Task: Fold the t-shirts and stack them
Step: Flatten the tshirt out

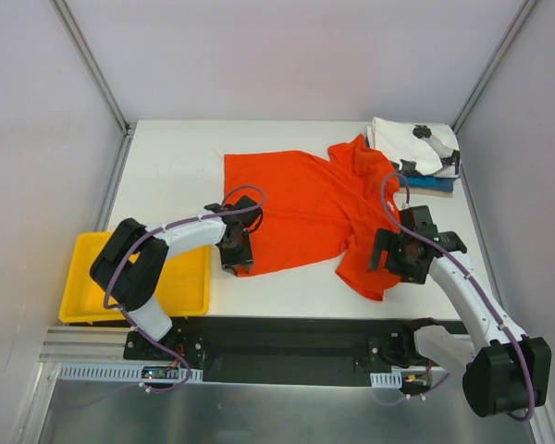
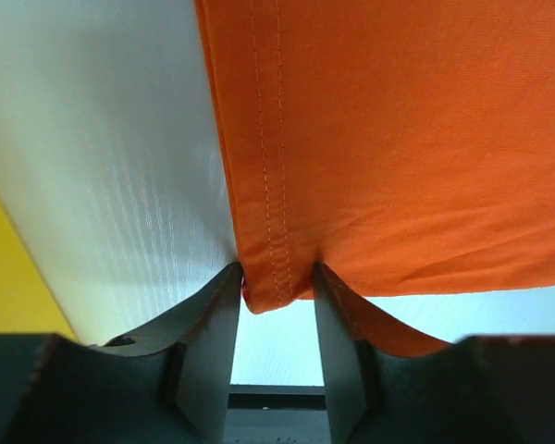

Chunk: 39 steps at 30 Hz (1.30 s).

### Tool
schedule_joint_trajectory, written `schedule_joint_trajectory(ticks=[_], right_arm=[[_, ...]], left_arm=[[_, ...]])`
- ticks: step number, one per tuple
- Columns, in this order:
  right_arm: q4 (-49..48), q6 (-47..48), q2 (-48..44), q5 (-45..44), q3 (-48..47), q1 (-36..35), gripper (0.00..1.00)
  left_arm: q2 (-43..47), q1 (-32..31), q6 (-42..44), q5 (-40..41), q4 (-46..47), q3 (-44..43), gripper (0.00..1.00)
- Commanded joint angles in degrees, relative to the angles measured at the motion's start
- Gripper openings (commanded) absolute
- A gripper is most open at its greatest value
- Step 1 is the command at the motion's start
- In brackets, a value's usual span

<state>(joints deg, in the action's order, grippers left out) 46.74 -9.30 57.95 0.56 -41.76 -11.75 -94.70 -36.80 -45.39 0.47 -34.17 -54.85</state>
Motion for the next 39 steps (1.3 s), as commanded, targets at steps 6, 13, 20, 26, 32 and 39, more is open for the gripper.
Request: schedule_joint_trajectory(ticks=[6, 13, 20, 26, 32, 39], right_arm=[[0.4, -0.2, -1.5, 0.1, 0.4, 0.6, 0.96], [5.3, -2.6, -3.5, -0.2, 1.2, 0.8, 0.96], [11.7, -7.2, -5.0, -1.0, 2.2, 1.3, 0.97], [8.8, -10.8, -2.0, 1.7, 6.5, 1.4, 0.97], [6.5, -14.0, -1.4, -6.1, 6.9, 3.8, 0.96], [3.2, -13.0, -0.6, -4.4, 6.3, 9.4, 0.93]], left_arm=[[-0.1, -0.6, -0.8, -2.1, -1.2, 1.6, 0.06], [2.3, -0.6, -0.2, -0.8, -1.1, 2.1, 0.00], [5.5, -0.6, 1.4, 2.6, -1.1, 2.4, 0.00], [7.2, -0.6, 2.1, 5.8, -1.0, 1.7, 0.00], [8.1, -0.5, 2.7, 6.6, -1.0, 1.4, 0.00], [8.9, -0.6, 3.4, 6.7, -0.2, 1.9, 0.00]])
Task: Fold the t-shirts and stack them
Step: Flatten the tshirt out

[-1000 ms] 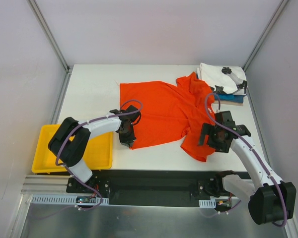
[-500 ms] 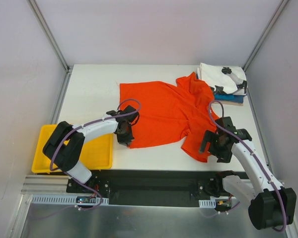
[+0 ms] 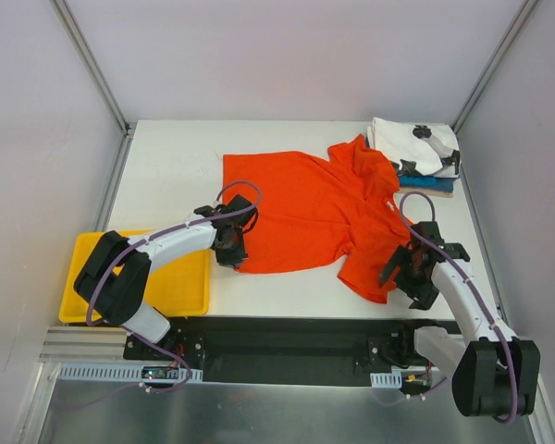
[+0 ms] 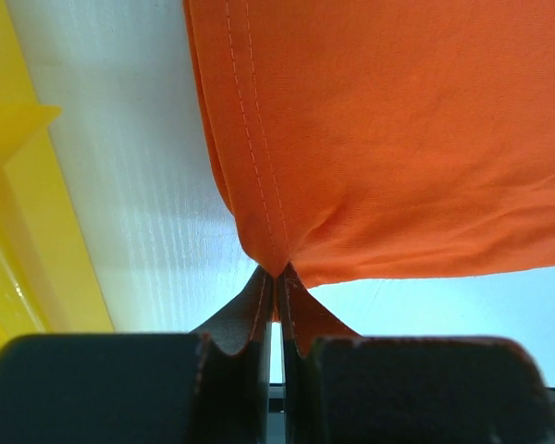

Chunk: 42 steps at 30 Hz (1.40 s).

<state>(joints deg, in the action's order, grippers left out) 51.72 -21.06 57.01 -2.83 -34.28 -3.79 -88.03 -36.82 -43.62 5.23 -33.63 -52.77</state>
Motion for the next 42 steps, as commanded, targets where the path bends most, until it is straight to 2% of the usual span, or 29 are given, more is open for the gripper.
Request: schedule_joint_trajectory(ticks=[1, 2, 3, 5, 6, 9, 12, 18, 25, 28, 29, 30, 34, 42], right_arm=[[-1.8, -1.1, 1.2, -0.5, -1.1, 1.4, 0.90], [-2.2, -0.9, 2.4, 0.2, -1.0, 1.4, 0.87], [-2.4, -0.9, 3.0, 1.7, -0.1, 1.3, 0.79], [-3.6, -1.2, 4.2, 2.3, 1.2, 1.3, 0.72], [-4.1, -1.4, 4.6, 5.5, 2.6, 1.2, 0.66], [-6.2, -2.6, 5.5, 9.0, 4.5, 0.5, 0.58], [-6.2, -4.1, 6.1, 9.2, 4.1, -3.5, 0.49], [-5.0, -5.2, 7.3, 7.6, 3.8, -5.5, 0.36], [-5.2, -5.5, 7.2, 7.0, 3.6, -6.0, 0.29], [-6.7, -4.6, 7.1, 7.5, 3.5, -6.0, 0.19], [-7.9, -4.1, 6.4, 8.7, 3.7, -5.9, 0.06], [-9.3, -3.5, 5.7, 9.6, 4.0, -6.0, 0.01], [-12.2, 1.8, 0.9, 9.0, 0.8, -6.0, 0.01], [-12.5, 6.1, -15.6, -5.3, -16.9, -5.9, 0.01]], left_arm=[[2.2, -0.5, 1.6, 1.9, -0.7, -0.1, 0.00], [2.2, -0.5, 1.7, 2.0, -0.7, 0.0, 0.00], [2.2, -0.5, 1.7, 2.1, -0.7, 0.0, 0.00], [2.2, -0.5, 1.8, 2.2, -0.6, 0.0, 0.00], [2.2, -0.5, 1.8, 2.3, -0.6, -0.1, 0.00], [2.0, -0.5, 1.7, 2.5, -0.6, -0.3, 0.00], [1.7, -0.5, 1.8, 2.3, -0.6, -0.5, 0.00], [2.6, -0.5, 1.3, 2.5, -0.6, -0.2, 0.00], [4.0, -0.5, 1.1, 2.8, -0.6, 0.1, 0.00], [4.8, -0.5, 1.0, 2.5, -0.6, 0.3, 0.00], [5.0, -0.5, 1.0, 2.6, -0.6, 0.2, 0.00], [5.6, -0.5, 1.2, 2.6, -0.5, 0.1, 0.00], [7.9, -0.5, 3.7, 2.6, 0.8, -0.6, 0.00], [19.4, -0.5, 7.8, 6.3, 1.2, -9.2, 0.00]])
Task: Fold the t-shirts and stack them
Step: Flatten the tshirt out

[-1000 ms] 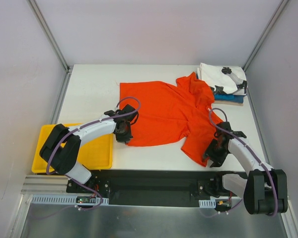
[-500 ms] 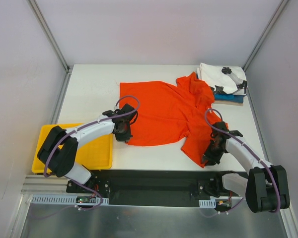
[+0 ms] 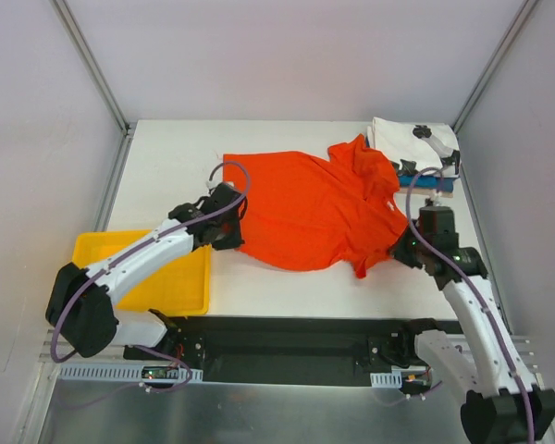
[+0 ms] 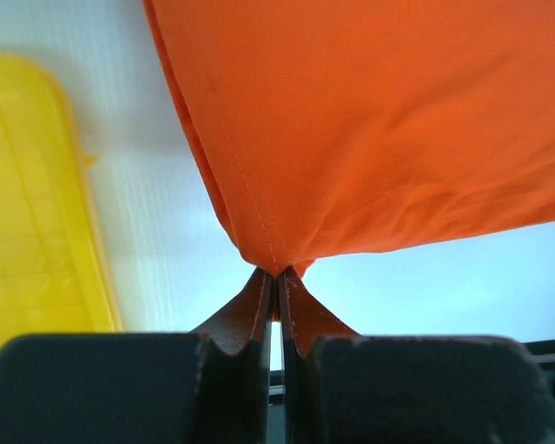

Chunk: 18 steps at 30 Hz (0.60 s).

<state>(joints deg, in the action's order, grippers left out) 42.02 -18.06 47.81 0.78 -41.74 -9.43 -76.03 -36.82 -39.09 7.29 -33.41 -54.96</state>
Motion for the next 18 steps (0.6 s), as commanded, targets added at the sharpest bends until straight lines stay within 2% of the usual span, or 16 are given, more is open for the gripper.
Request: schedule_joint_trajectory(ticks=[1, 6, 11, 18], right_arm=[[-3.6, 3.3, -8.8, -10.8, -13.2, -0.3, 0.01], [-5.9, 7.9, -11.9, -19.4, -26.7, -0.2, 0.01], [-8.7, 15.6, -10.1, -25.0, -40.8, -0.3, 0.01], [-7.0, 27.9, -2.2, -20.6, -67.6, -0.3, 0.01]], left_arm=[[8.3, -0.4, 3.8, 4.7, 1.0, -8.5, 0.00], [14.2, -0.4, 8.5, 6.0, 1.4, -19.9, 0.00], [18.6, -0.5, 13.6, 6.3, 1.4, -32.6, 0.00], [23.3, -0.5, 17.1, -0.1, 1.4, -45.8, 0.00]])
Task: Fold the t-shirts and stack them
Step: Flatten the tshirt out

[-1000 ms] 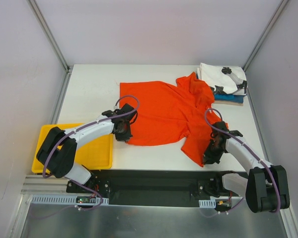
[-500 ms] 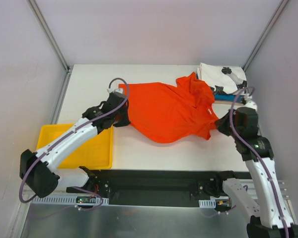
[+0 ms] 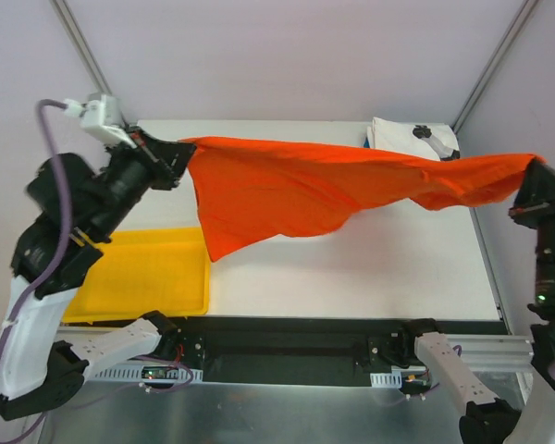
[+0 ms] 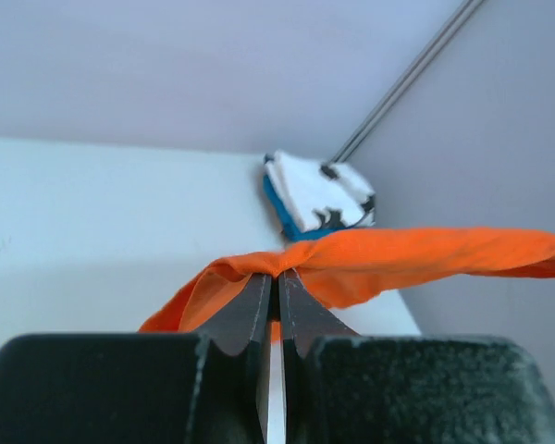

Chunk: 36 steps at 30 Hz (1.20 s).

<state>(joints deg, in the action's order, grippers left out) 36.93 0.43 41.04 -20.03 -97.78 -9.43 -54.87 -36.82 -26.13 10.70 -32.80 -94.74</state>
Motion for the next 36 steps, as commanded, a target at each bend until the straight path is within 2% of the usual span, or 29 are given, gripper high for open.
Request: schedule_joint_trajectory(ticks=[1, 4, 8, 12, 15, 16, 19, 21, 22, 23, 24, 26, 27, 28, 29, 31, 34, 36], right_arm=[[-1.9, 11.7, 5.5, 0.6, -13.7, -0.3, 0.01], [-2.3, 13.8, 8.1, 2.8, -20.5, -0.3, 0.01], [-4.2, 14.7, 10.1, 5.7, -24.5, -0.2, 0.01], [-5.2, 15.7, 12.8, 5.1, -24.2, -0.4, 0.01], [-5.9, 17.6, 17.3, 4.0, -21.4, -0.3, 0.01], [-5.9, 17.9, 18.7, 2.7, -20.5, -0.3, 0.01], [-7.7, 18.7, 24.6, -0.5, -13.4, -0.2, 0.01], [-11.7, 18.3, 28.7, -3.4, -5.6, -0.1, 0.01], [-12.7, 17.5, 30.7, -4.7, -3.3, 0.1, 0.01], [-14.1, 16.7, 32.3, -4.8, -1.4, 0.3, 0.01], [-14.7, 15.8, 36.8, -5.0, 2.3, 0.5, 0.01], [-15.7, 13.7, 41.8, -4.8, 4.2, 0.6, 0.01], [-15.6, 12.9, 47.9, -4.8, 4.4, 0.6, 0.01], [-15.3, 12.5, 50.9, -4.5, 3.5, 0.6, 0.01], [-13.4, 11.3, 54.6, -4.1, 2.1, 0.6, 0.01], [-10.5, 10.5, 63.5, -2.4, -3.4, 0.6, 0.01], [-6.3, 8.9, 70.7, -0.9, -7.5, 0.6, 0.01], [-6.3, 7.8, 72.0, -0.1, -7.9, 0.6, 0.01]], left_arm=[[2.4, -0.4, 4.9, -4.1, 0.8, -6.9, 0.00], [2.9, -0.5, 5.4, -6.4, 0.7, -10.0, 0.00], [2.6, -0.5, 6.3, -7.9, 0.7, -13.1, 0.00], [-0.3, -0.5, 7.6, 0.4, 0.7, -12.9, 0.00], [-4.6, -0.5, 8.8, 3.5, 0.8, -11.2, 0.00], [-6.0, -0.5, 9.2, 7.3, 0.8, -10.2, 0.00], [-14.9, 1.4, 9.6, 11.7, 0.8, -7.9, 0.00], [-19.3, 4.5, 8.6, 7.9, 0.7, -6.3, 0.00], [-24.2, 6.3, 6.3, 4.4, 0.9, -4.6, 0.00], [-27.0, 10.1, 5.2, 1.8, 1.2, -4.0, 0.00], [-30.2, 11.5, 4.8, -0.2, 1.5, -3.9, 0.00], [-40.6, 14.3, 4.1, -2.2, 2.0, -5.5, 0.00], [-44.2, 14.8, 4.6, -2.3, 2.1, -7.0, 0.00], [-51.2, 15.5, 5.4, -2.6, 2.0, -10.4, 0.00], [-54.5, 16.1, 5.7, -5.1, 1.9, -12.3, 0.00], [-61.7, 17.9, 5.8, -8.1, 2.0, -16.2, 0.00], [-67.0, 20.0, 5.2, -10.6, 2.0, -18.1, 0.00], [-68.7, 21.0, 5.1, -13.0, 1.9, -18.6, 0.00]])
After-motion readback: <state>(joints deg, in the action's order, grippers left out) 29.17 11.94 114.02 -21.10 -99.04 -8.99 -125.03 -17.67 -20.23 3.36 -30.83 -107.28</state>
